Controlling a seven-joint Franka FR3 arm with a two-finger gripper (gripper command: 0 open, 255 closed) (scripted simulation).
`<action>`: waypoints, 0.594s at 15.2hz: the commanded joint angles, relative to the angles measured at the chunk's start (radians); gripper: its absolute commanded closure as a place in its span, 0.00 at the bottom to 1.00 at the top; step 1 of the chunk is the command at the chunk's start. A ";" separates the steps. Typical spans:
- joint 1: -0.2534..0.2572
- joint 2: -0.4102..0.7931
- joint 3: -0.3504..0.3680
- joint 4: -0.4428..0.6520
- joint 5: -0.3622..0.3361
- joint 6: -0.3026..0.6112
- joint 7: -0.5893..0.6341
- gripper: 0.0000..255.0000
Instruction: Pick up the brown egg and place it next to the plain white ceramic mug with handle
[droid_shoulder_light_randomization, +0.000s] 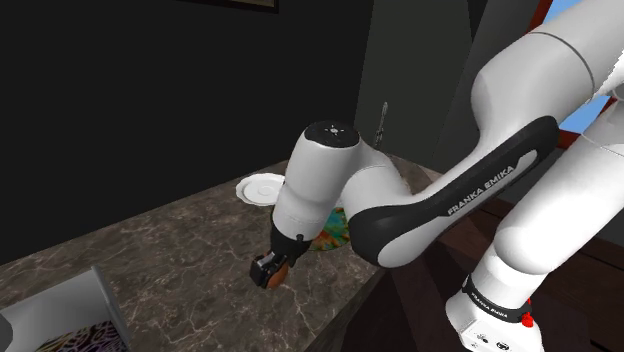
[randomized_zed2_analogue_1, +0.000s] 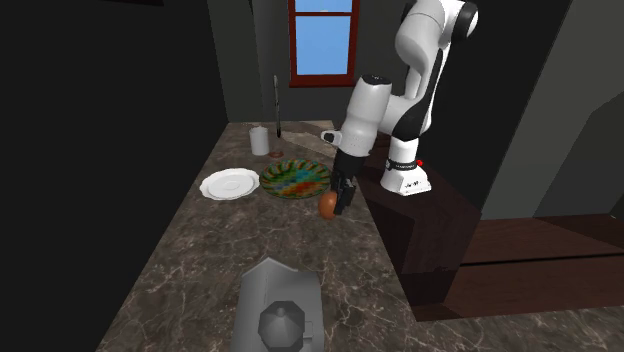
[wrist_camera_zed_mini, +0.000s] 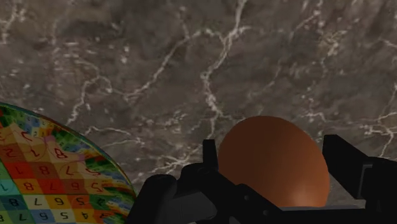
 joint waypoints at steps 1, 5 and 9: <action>0.022 -0.033 -0.021 0.010 0.049 -0.029 -0.037 1.00; 0.054 -0.080 -0.059 0.034 0.107 -0.086 -0.085 1.00; 0.077 -0.120 -0.092 0.062 0.147 -0.144 -0.119 1.00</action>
